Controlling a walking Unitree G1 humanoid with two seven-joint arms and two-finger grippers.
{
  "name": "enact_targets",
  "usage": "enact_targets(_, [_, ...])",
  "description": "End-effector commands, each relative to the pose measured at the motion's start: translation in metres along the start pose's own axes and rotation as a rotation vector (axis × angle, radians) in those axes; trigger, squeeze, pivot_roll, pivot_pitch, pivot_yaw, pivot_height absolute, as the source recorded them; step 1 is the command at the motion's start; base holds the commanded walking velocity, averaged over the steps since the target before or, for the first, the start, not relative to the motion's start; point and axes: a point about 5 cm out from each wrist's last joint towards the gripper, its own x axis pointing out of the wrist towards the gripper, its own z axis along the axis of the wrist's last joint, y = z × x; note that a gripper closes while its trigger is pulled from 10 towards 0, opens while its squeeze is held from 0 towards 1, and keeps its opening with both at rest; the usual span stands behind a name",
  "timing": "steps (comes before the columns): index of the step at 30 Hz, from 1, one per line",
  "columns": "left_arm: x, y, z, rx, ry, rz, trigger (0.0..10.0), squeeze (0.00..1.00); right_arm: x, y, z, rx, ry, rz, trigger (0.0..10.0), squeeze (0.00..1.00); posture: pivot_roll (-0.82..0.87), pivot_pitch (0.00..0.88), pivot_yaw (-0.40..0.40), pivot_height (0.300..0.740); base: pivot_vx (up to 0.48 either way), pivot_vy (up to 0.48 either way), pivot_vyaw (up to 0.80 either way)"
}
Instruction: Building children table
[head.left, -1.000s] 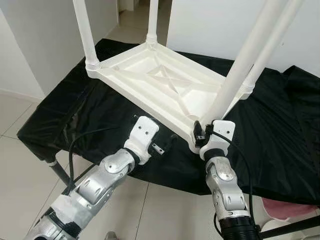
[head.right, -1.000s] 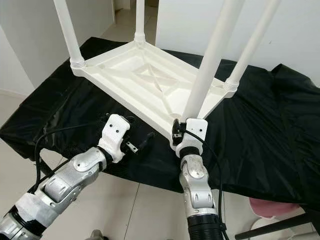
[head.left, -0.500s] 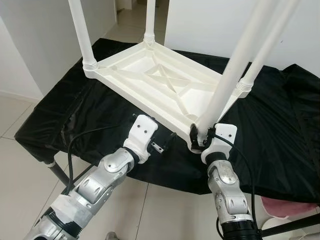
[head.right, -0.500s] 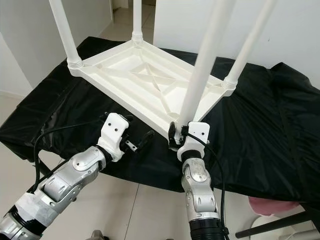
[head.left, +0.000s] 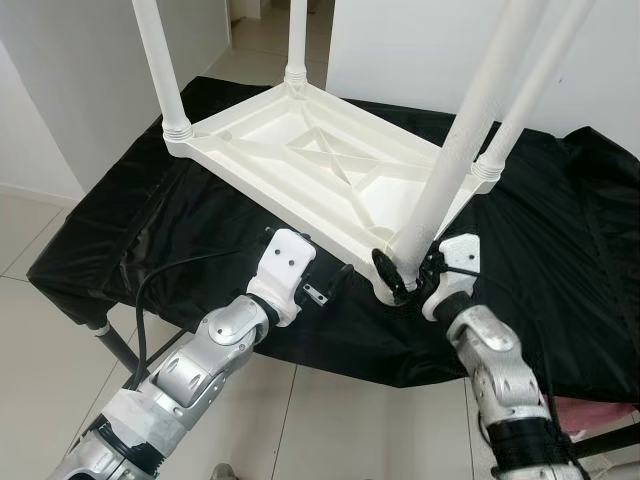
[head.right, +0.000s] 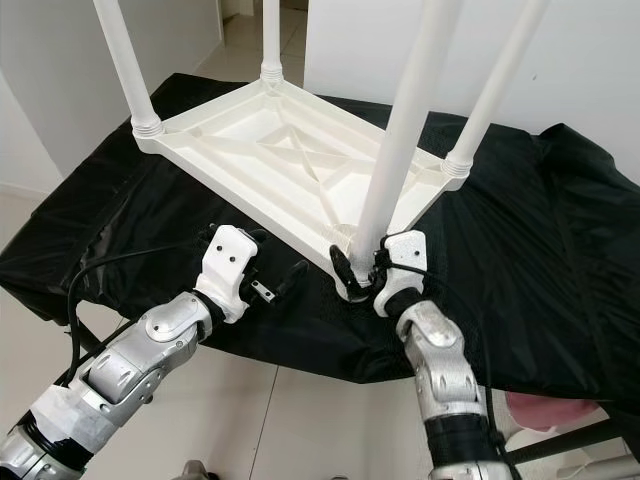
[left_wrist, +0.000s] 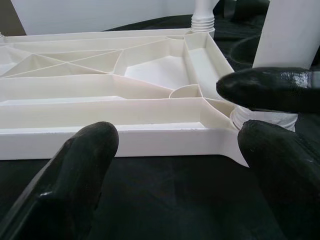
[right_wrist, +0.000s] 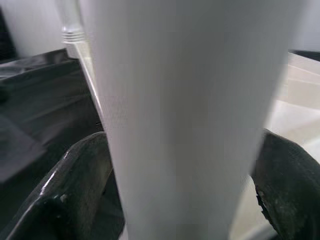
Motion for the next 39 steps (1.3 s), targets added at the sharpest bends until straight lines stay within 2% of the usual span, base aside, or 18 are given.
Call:
enact_targets(1, [-0.002, -0.015, 0.003, 0.011, -0.019, -0.25, 10.0, 0.0, 0.001, 0.001, -0.006, 0.005, 0.026, 0.03, 10.0, 0.0, 0.03, 0.092, -0.056, 0.74, 0.0, 0.0, 0.0])
enact_targets(2, [-0.002, -0.015, 0.003, 0.011, -0.019, -0.25, 10.0, 0.0, 0.001, 0.001, -0.006, 0.005, 0.026, 0.03, 10.0, 0.0, 0.03, 0.092, -0.056, 0.74, 0.0, 0.0, 0.0])
enact_targets(3, [-0.002, -0.014, 0.004, 0.011, -0.019, -0.246, 10.0, 0.0, 0.003, 0.001, -0.007, -0.012, 0.033, 0.037, 5.5, 0.0, 0.04, 0.091, -0.061, 0.74, 0.0, 0.0, 0.0])
enact_targets(5, [-0.003, -0.014, 0.004, 0.011, -0.019, -0.243, 10.0, 0.0, 0.004, 0.0, -0.008, -0.022, 0.037, 0.045, 5.5, 0.0, 0.04, 0.091, -0.061, 0.74, 0.0, 0.0, 0.0])
enact_targets(6, [-0.003, -0.013, 0.004, 0.01, -0.02, -0.239, 10.0, 0.0, 0.004, -0.001, -0.009, -0.016, 0.041, 0.051, 0.0, 0.0, 0.05, 0.094, -0.066, 0.74, 0.0, 0.0, 0.0])
enact_targets(20, [-0.004, -0.013, 0.004, 0.012, -0.016, -0.236, 10.0, 0.0, 0.002, -0.009, -0.016, -0.004, 0.064, 0.063, 0.0, 0.0, 0.04, 0.101, -0.059, 0.74, 0.0, 0.0, 0.0])
enact_targets(21, [-0.003, -0.013, 0.004, 0.012, -0.017, -0.238, 10.0, 0.0, 0.002, -0.008, -0.015, 0.004, 0.061, 0.064, 10.0, 0.0, 0.04, 0.102, -0.057, 0.74, 0.0, 0.0, 0.0])
enact_targets(28, [-0.004, -0.014, 0.003, 0.013, -0.013, -0.246, 10.0, 0.0, 0.003, -0.008, -0.013, 0.018, 0.062, -0.054, 10.0, 0.0, 0.04, 0.102, -0.057, 0.74, 0.0, 0.0, 0.0])
enact_targets(31, [-0.005, -0.016, 0.002, 0.01, -0.012, -0.249, 10.0, 0.0, 0.001, -0.004, -0.018, 0.076, 0.078, -0.208, 10.0, 0.0, 0.04, 0.094, -0.056, 0.74, 0.0, 0.0, 0.0])
enact_targets(38, [-0.005, -0.017, 0.001, 0.009, -0.012, -0.256, 10.0, 0.0, -0.005, 0.004, -0.028, 0.114, 0.099, -0.355, 10.0, 0.0, 0.04, 0.078, -0.054, 0.74, 0.0, 0.0, 0.0])
enact_targets(39, [-0.003, -0.016, 0.002, 0.012, -0.013, -0.257, 10.0, 0.0, -0.008, 0.008, -0.03, 0.114, 0.103, -0.422, 10.0, 0.0, 0.04, 0.077, -0.054, 0.74, 0.0, 0.0, 0.0])
